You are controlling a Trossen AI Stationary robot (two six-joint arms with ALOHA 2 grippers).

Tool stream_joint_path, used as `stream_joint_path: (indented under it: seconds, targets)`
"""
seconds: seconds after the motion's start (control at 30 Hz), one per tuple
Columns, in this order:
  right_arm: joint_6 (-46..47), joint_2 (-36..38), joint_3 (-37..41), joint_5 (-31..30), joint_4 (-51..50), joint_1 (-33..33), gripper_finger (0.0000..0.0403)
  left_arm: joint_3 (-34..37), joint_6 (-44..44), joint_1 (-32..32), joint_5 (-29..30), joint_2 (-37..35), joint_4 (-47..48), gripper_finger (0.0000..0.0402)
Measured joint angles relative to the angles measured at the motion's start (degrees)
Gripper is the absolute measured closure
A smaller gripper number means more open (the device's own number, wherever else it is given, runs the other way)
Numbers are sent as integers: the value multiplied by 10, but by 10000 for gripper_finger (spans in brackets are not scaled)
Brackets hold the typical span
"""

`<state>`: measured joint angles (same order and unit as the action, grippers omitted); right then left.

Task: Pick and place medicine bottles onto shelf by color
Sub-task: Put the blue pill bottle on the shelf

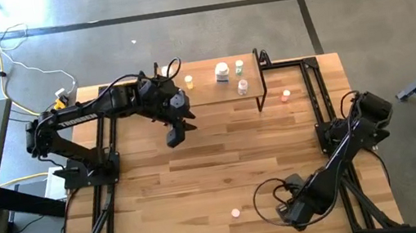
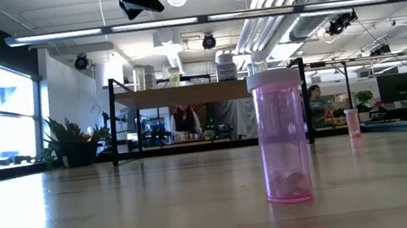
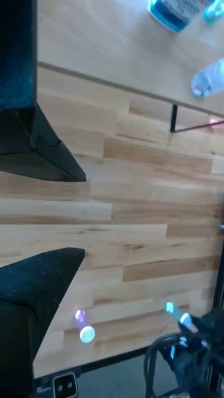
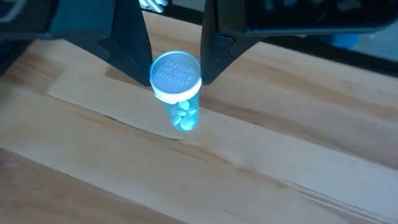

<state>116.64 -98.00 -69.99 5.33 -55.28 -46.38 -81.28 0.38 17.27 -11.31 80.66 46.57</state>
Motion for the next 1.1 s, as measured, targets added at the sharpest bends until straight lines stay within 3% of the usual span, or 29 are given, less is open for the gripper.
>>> stream_joint_path:
  seconds: [0.33, 0.57, 1.1]
  targets:
    - [-140, 0, -95, -68, -35, 77, 303, 0, 18, 19, 0, 0, 7, 229]
    - [-275, 0, -166, -82, -94, 151, 304, 0, 38, 19, 0, -1, 35, 229]
    - [-669, 0, -324, -109, -184, 395, 304, 0, 63, 73, 0, -2, 40, 229]
